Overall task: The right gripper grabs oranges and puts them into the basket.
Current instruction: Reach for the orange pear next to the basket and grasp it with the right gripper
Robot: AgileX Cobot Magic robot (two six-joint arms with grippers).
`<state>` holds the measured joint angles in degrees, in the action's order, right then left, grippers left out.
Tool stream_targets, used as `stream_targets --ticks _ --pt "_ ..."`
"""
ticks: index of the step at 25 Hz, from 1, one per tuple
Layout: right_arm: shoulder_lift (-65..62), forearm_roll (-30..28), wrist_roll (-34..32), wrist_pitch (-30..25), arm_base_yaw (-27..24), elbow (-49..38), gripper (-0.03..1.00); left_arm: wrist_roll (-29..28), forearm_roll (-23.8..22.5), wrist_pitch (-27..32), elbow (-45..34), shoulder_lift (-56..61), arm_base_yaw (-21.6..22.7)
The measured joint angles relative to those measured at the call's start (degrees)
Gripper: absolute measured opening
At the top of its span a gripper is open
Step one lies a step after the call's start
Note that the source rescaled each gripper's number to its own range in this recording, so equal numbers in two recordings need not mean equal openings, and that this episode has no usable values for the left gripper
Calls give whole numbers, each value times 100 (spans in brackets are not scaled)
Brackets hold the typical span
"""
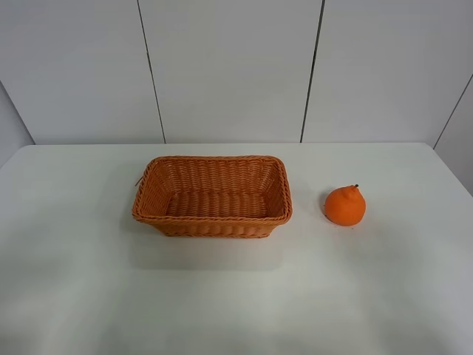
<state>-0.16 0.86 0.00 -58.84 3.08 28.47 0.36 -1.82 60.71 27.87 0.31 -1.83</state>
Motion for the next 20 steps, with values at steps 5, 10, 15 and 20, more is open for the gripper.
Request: stream_targets --ticks 5,10,15,20 --pt "0 0 0 0 0 0 100 0 0 0 0 0 0" --pt "66 0 0 0 0 0 100 0 0 0 0 0 0" --pt "1180 0 0 -43 0 268 100 0 0 0 0 0 0" --pt "3094 0 -63 -36 0 1106 100 0 0 0 0 0 0"
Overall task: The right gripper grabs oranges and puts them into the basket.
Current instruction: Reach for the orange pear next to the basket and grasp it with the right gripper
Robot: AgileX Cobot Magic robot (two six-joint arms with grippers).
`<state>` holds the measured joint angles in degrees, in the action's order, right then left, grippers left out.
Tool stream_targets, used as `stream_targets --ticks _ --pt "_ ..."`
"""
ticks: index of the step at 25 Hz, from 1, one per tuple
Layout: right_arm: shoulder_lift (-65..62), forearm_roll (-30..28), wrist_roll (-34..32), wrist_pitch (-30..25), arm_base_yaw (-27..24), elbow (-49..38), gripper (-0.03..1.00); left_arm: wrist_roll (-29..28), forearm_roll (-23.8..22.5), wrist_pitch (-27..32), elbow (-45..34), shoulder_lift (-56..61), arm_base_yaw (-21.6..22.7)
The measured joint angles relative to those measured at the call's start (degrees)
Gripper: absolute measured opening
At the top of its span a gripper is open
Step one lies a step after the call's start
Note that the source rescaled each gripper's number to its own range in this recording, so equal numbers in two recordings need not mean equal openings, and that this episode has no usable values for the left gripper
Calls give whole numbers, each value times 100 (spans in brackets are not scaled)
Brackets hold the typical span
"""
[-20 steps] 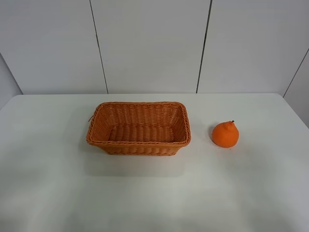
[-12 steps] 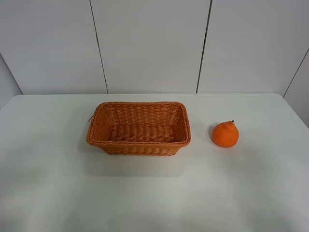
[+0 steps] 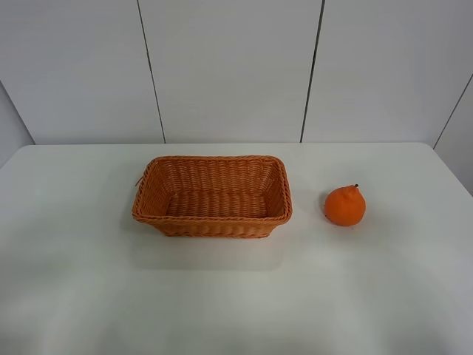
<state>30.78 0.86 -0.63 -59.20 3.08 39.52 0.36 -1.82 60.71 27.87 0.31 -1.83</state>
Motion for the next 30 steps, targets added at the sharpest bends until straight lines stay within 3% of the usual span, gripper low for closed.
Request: stream_targets --ticks 8,16,22,30 --pt "3441 129 -17 22 0 1604 100 0 0 0 0 0 0" --pt "6463 279 10 -210 16 3753 100 0 0 0 0 0 0" --pt "7887 338 110 -455 345 4983 100 0 0 0 0 0 0" --pt "8761 255 26 -270 351 5206 100 0 0 0 0 0 0"
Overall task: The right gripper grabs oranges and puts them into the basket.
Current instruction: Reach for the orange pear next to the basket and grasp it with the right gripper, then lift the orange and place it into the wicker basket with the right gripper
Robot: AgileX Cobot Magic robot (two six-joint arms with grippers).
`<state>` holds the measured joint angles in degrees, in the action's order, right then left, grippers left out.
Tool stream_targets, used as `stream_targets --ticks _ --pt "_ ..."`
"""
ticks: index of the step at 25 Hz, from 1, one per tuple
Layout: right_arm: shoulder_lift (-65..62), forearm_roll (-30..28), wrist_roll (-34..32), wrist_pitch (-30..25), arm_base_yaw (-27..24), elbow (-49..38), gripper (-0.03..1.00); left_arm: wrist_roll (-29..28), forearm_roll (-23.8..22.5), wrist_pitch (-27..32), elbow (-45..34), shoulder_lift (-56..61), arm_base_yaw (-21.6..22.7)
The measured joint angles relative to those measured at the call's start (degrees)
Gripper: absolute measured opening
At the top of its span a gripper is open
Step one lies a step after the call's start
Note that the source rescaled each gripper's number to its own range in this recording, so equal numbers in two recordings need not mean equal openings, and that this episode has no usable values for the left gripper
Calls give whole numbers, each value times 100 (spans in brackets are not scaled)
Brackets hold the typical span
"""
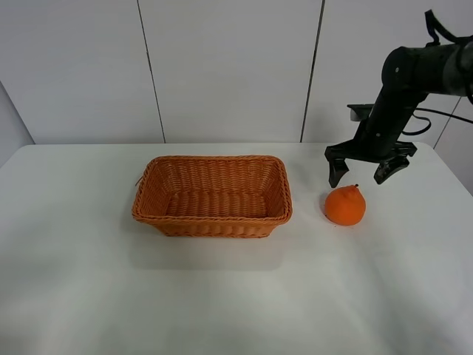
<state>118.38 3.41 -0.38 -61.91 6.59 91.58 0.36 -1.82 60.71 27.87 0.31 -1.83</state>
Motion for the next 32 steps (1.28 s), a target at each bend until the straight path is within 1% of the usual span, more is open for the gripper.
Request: stream_targets --ticks 11,18,19,20,21,22,23,26,27,32 --pt "729 -2 -5 414 0 1 100 0 0 0 0 0 0" --pt "979 -2 -5 529 0 1 100 0 0 0 0 0 0" --pt "984 -2 -5 552 0 1 100 0 0 0 0 0 0" --pt "986 -2 -5 559 0 1 97 0 0 0 0 0 0" --pt "986 -2 -5 570 0 1 92 0 0 0 0 0 0" --pt "986 -2 -5 570 0 1 82 0 0 0 0 0 0" --pt "986 -2 -5 570 0 1 67 0 0 0 0 0 0" --pt "969 -2 -5 554 0 20 12 0 0 0 0 0 0" --pt "930 -2 -10 547 0 39 1 0 0 0 0 0 0" --pt "599 -18 -24 559 0 53 0 0 0 0 0 0 0"
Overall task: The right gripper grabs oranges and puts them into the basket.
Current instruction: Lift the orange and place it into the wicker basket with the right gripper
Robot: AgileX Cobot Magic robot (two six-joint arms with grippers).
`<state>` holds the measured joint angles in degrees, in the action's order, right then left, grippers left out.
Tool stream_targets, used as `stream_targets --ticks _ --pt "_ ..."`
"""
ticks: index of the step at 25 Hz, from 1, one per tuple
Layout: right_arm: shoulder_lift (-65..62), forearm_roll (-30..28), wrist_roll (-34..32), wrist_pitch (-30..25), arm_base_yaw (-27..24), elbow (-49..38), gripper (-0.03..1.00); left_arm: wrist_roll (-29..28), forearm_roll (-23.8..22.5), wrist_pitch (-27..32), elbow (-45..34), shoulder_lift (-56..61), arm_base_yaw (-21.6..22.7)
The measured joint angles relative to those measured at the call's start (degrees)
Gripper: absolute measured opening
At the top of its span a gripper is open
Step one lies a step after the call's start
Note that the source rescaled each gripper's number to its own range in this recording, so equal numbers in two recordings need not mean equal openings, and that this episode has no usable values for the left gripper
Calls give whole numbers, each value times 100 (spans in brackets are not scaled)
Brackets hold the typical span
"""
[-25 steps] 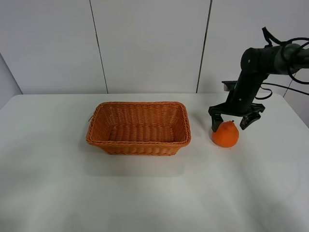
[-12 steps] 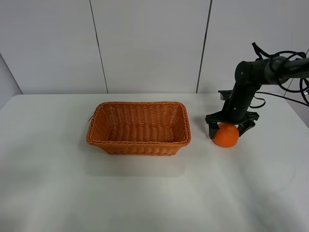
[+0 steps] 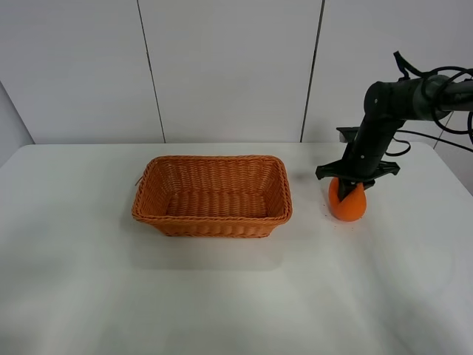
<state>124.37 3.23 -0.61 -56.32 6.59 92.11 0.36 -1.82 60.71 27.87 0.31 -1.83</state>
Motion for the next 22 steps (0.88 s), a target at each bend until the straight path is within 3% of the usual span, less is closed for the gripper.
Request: stream_targets --ticks 7,12,15,22 --pt "-1060 -19 0 -266 0 8 0 0 0 0 0 0 0" --pt "-1248 -19 6 -1100 0 681 0 0 0 0 0 0 0" --pt "-1248 22 6 -1305 22 1073 0 0 0 0 0 0 0" --pt "-1248 22 6 -1342 811 1295 0 0 0 0 0 0 0"
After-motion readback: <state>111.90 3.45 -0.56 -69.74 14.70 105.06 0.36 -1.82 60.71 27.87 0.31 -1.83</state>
